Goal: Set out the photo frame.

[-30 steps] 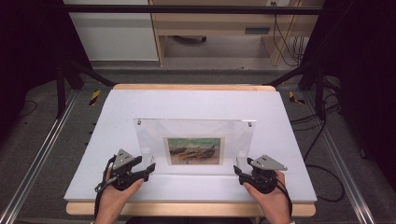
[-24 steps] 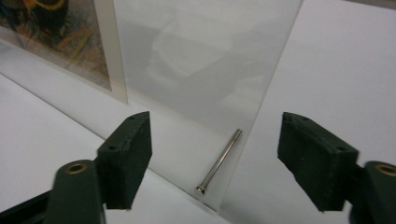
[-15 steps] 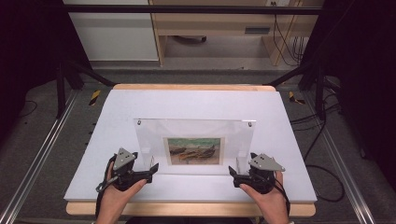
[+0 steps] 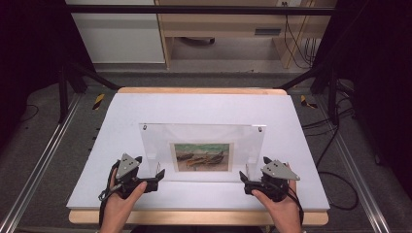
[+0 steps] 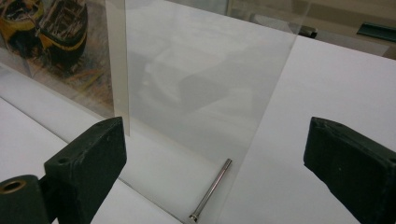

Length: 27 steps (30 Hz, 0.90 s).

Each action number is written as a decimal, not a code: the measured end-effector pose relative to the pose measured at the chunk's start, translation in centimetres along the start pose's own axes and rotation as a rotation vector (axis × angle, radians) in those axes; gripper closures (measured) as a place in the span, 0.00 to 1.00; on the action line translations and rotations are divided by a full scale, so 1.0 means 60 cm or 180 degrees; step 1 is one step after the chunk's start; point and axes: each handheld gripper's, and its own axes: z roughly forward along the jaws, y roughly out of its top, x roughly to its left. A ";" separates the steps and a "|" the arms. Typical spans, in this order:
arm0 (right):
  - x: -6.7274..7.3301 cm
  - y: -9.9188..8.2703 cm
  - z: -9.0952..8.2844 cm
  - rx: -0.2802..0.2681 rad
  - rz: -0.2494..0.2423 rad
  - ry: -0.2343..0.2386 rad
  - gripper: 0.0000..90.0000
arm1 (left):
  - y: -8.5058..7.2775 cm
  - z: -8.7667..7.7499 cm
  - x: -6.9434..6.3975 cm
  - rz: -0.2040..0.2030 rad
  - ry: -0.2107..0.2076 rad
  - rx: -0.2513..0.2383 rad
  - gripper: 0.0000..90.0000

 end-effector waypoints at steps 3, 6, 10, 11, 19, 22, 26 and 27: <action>-0.002 0.000 -0.006 -0.0027 0.0000 -0.0021 0.07 | 0.001 -0.003 0.001 0.0003 0.0003 -0.0009 0.04; -0.005 0.000 -0.014 -0.0048 0.0020 -0.0039 0.07 | 0.001 -0.009 0.003 0.0023 0.0027 -0.0014 0.04; -0.011 -0.001 -0.025 -0.0080 0.0039 -0.0083 0.08 | 0.000 -0.017 0.008 0.0021 0.0030 -0.0042 0.04; -0.012 -0.002 -0.027 -0.0084 0.0048 -0.0095 0.08 | 0.000 -0.019 0.010 0.0028 0.0037 -0.0041 0.04; -0.025 -0.013 -0.047 -0.0061 0.0105 -0.0175 0.09 | -0.002 -0.030 0.023 0.0003 0.0073 -0.0057 0.05; -0.029 -0.019 -0.055 -0.0040 0.0140 -0.0197 0.10 | -0.004 -0.033 0.026 0.0040 0.0108 -0.0038 0.05; -0.038 -0.029 -0.063 0.0023 0.0188 -0.0236 0.12 | -0.008 -0.040 0.033 0.0060 0.0198 -0.0014 0.05; -0.041 -0.031 -0.065 0.0036 0.0198 -0.0252 0.12 | -0.010 -0.042 0.035 0.0063 0.0218 0.0006 0.05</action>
